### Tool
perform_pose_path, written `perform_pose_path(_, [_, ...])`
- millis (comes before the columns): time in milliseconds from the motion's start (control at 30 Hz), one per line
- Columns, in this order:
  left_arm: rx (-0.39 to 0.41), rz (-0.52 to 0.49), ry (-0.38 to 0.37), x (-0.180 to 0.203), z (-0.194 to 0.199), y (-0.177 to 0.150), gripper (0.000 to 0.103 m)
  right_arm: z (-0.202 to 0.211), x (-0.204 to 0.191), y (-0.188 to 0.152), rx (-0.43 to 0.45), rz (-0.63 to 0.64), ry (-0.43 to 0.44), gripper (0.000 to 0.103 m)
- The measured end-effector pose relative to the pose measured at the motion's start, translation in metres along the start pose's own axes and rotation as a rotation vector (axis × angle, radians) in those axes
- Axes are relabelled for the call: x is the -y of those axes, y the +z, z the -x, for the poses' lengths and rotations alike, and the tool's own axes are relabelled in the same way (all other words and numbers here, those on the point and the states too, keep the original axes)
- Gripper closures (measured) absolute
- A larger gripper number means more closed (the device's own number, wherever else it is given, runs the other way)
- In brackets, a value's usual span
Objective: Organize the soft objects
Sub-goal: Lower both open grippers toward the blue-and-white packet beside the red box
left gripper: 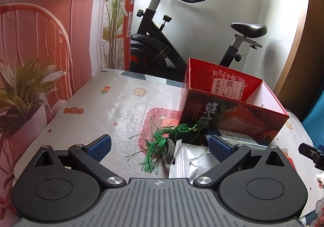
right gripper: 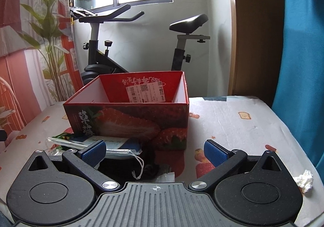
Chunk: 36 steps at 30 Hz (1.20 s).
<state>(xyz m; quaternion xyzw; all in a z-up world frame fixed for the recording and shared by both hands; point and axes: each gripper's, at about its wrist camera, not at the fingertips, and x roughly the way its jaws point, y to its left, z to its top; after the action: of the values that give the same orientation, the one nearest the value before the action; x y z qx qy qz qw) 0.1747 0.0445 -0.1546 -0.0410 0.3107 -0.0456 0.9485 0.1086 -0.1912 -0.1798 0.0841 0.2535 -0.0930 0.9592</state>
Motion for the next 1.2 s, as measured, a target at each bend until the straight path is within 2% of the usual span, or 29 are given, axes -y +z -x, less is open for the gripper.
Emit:
perform_pose_path(167, [-0.015,-0.003,-0.015,0.010,-0.021,0.018,0.002,-0.020,0.003,0.016,0.006,0.000,0.031,0.001])
perform_pose_path(300, [-0.026,0.003,-0.061,0.022,-0.037,0.034,0.007,-0.038,0.003,0.029,0.000,-0.010,0.058,0.005])
perform_pose_path(433, [-0.058,-0.003,-0.103,0.033,-0.051,0.041,0.008,-0.056,0.003,0.039,-0.026,-0.030,0.073,0.006])
perform_pose_path(567, [-0.100,-0.023,-0.136,0.040,-0.064,0.043,0.011,-0.072,0.006,0.044,-0.073,-0.041,0.091,0.014])
perform_pose_path(700, [-0.138,0.005,-0.166,0.041,-0.077,0.043,0.019,-0.089,0.013,0.047,-0.123,-0.077,0.151,0.017])
perform_pose_path(833, [-0.193,0.007,-0.202,0.047,-0.096,0.044,0.034,-0.107,0.017,0.048,-0.185,-0.104,0.198,0.019])
perform_pose_path(900, [-0.217,0.002,-0.223,0.052,-0.107,0.046,0.039,-0.115,0.014,0.047,-0.222,-0.081,0.215,0.026])
perform_pose_path(1033, [-0.262,-0.012,-0.261,0.061,-0.126,0.049,0.050,-0.131,0.004,0.043,-0.296,-0.040,0.248,0.034])
perform_pose_path(1200, [-0.313,-0.021,-0.304,0.066,-0.142,0.044,0.051,-0.142,-0.009,0.036,-0.334,0.009,0.279,0.043])
